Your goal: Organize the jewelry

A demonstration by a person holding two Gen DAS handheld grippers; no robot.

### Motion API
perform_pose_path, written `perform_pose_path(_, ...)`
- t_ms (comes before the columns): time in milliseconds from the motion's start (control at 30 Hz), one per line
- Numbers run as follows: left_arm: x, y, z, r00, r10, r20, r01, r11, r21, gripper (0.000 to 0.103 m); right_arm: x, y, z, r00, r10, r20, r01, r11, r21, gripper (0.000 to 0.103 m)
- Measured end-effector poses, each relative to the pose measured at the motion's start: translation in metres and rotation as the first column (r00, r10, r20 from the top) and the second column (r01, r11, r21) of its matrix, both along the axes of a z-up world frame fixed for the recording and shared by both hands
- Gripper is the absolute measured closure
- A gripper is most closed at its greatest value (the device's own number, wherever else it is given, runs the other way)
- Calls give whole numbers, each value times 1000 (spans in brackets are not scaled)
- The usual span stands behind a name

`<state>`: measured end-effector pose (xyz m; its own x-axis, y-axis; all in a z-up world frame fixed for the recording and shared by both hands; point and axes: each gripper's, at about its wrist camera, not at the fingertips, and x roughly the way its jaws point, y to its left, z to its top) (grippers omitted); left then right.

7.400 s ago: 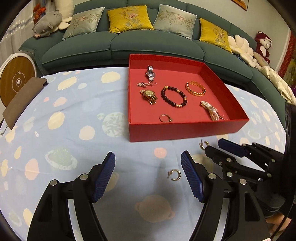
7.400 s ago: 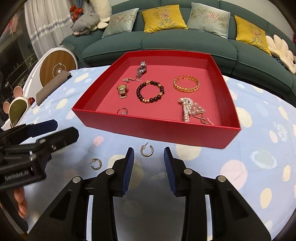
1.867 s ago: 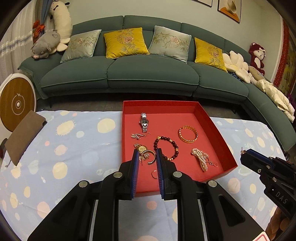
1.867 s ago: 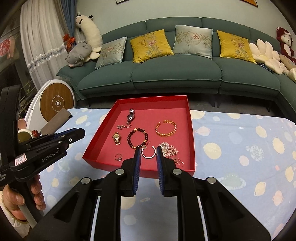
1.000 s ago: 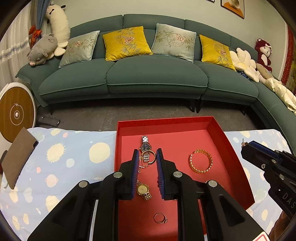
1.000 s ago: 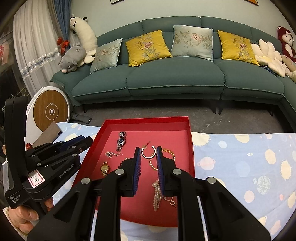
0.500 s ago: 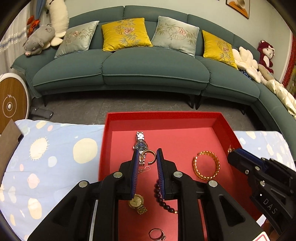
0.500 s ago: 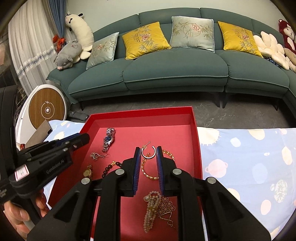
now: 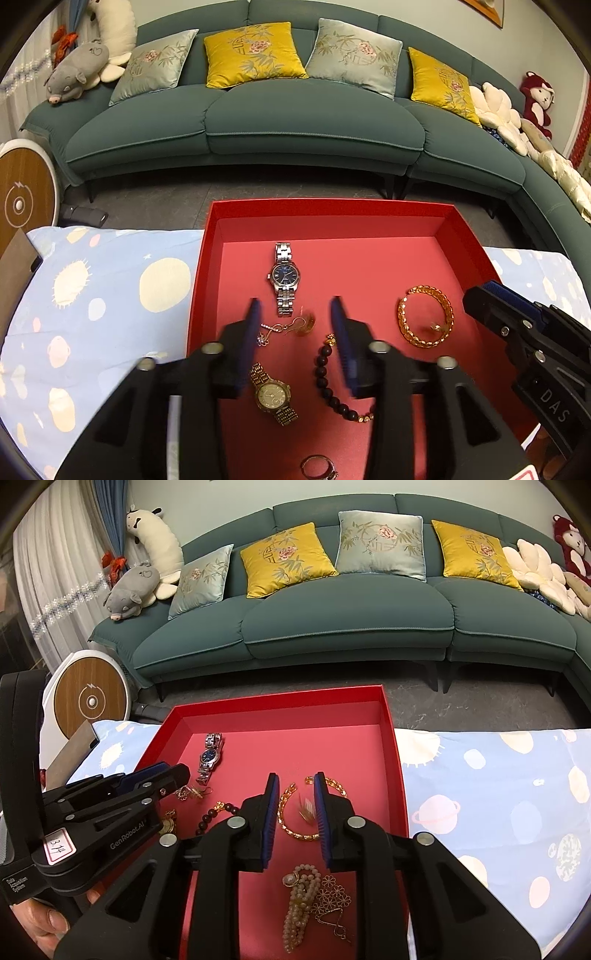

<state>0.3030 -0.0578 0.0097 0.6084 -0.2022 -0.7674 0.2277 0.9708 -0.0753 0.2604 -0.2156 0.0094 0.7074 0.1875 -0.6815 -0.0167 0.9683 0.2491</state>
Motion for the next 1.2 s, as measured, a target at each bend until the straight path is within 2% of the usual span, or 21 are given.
perform_pose_path(67,-2,1,4,1000,11,18,-11,1000,-2,53,-2,-3,1,1000,-17,8,17,1000,14,68)
perform_pose_path(267,-12,7,31,999,15,39,-14,1000,-25,52,-13,-7,25,998,-39,50,38,999,18,68)
perform_pose_path(433,-37,22,78,996,36,86,-32,998,-50,52,-34,-6,66,994,-61,87,60,998,6,67)
perform_pose_path(567,-64,40,115,993,64,104,-53,993,-105,52,-62,-3,107,987,-83,136,81,997,14,56)
perform_pose_path(700,-104,51,135,988,63,138,-51,995,-90,48,-97,3,127,986,-84,141,84,996,8,51)
perform_pose_path(733,-115,54,135,987,66,145,-54,995,-82,45,-105,5,129,988,-84,131,84,996,5,50)
perform_pose_path(833,-143,59,129,988,69,138,-60,996,-63,42,-132,7,127,992,-74,99,73,997,7,50)
perform_pose_path(900,-162,65,120,988,75,138,-67,996,-61,37,-154,5,123,993,-73,90,72,997,6,45)
perform_pose_path(967,-178,65,108,988,75,135,-72,997,-28,37,-177,4,115,992,-97,83,99,995,-10,40)
perform_pose_path(1067,-198,61,92,991,59,120,-63,998,30,37,-193,5,103,991,-127,35,128,992,-4,40)
perform_pose_path(1133,-209,59,85,992,55,111,-60,997,40,37,-202,6,96,991,-135,20,134,990,37,40)
perform_pose_path(1200,-218,57,80,994,47,98,-52,998,44,37,-209,10,89,990,-140,6,140,989,39,38)
